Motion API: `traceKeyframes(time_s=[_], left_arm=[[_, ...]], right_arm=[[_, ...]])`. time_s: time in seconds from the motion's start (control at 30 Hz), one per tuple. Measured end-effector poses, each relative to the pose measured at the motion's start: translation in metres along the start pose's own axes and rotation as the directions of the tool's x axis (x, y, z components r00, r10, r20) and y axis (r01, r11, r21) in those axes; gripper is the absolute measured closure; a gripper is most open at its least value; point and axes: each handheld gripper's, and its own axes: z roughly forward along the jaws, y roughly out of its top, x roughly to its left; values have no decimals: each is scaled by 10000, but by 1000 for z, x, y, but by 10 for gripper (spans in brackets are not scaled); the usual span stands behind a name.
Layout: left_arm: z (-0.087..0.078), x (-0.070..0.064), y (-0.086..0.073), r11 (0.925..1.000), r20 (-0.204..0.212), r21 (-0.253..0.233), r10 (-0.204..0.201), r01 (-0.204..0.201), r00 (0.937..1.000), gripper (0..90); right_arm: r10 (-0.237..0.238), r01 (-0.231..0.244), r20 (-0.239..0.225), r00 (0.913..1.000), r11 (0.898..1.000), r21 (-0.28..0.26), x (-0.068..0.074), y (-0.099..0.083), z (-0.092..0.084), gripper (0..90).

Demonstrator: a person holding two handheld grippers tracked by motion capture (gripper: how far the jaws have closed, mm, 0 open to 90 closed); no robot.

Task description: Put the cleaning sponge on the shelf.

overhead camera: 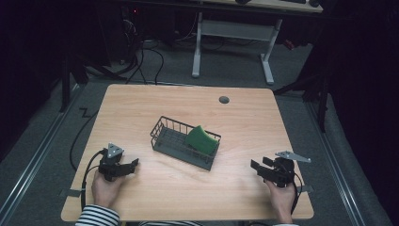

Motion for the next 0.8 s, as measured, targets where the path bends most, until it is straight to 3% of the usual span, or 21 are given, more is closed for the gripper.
traceKeyframes(time_s=[0.8], left_arm=[[0,0,0,10000,1,2,7,-7,10000,260]], right_arm=[[-409,368,847,9956,9981,486,-5,-13,29,372]])
